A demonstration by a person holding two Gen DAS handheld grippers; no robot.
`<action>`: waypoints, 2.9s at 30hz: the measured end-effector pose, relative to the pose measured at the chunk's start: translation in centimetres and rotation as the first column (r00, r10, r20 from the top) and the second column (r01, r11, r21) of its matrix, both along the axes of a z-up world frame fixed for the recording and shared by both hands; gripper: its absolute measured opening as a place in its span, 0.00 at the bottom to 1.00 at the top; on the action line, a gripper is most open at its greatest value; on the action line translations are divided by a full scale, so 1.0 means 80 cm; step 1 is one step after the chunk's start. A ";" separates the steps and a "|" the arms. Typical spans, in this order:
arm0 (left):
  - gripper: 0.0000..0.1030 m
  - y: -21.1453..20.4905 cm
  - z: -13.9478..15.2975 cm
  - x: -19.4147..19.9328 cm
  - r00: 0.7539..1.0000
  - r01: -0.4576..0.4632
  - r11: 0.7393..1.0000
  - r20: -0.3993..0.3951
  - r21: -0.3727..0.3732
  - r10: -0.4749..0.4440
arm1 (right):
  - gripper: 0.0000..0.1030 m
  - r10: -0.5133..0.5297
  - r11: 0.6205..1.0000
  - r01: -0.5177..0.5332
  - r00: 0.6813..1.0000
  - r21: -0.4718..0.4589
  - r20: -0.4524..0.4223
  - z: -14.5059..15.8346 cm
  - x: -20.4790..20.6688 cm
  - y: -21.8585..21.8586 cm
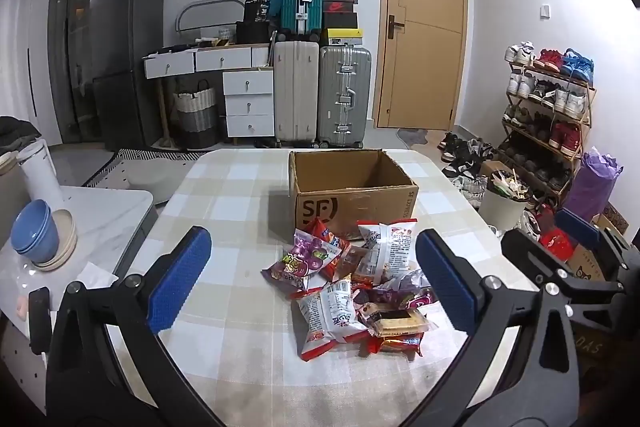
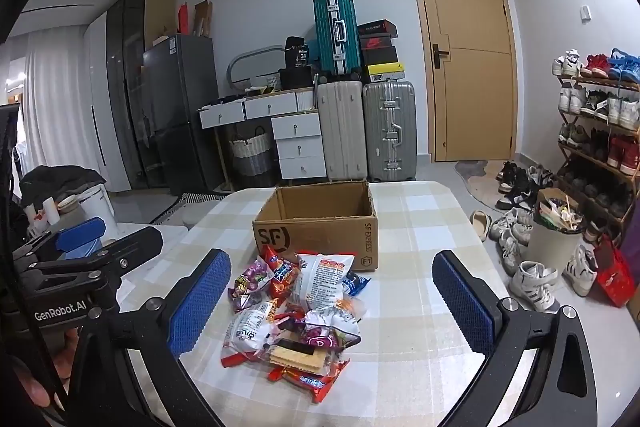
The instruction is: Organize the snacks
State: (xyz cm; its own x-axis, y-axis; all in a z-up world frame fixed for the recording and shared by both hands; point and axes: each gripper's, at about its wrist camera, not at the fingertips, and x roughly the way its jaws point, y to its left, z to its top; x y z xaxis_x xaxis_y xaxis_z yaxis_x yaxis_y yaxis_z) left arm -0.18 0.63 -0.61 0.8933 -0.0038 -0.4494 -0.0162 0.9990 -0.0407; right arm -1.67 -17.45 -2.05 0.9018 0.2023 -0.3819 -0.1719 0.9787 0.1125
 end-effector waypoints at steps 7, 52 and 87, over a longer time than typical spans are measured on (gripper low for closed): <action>0.99 -0.002 0.003 -0.004 1.000 -0.001 1.000 0.006 0.005 0.001 | 1.00 0.001 1.000 -0.001 1.000 -0.001 -0.005 -0.003 0.004 0.000; 0.99 0.004 0.020 -0.025 0.999 0.020 1.000 0.038 -0.018 -0.019 | 1.00 -0.039 0.999 0.039 0.999 -0.011 0.007 -0.002 -0.004 0.000; 0.99 0.031 -0.187 0.125 0.904 0.043 0.988 -0.415 -0.146 -0.101 | 1.00 0.073 0.996 -0.061 0.980 0.068 -0.186 -0.102 0.055 -0.008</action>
State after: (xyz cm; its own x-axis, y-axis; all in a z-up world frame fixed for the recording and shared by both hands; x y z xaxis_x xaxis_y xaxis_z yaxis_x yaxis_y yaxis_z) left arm 9.82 3.10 -15.61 0.6165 -0.1454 -0.7738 0.0111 0.9843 -0.1761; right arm 2.72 -18.09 -10.18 0.7986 0.2883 -0.5283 -0.2068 0.9558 0.2090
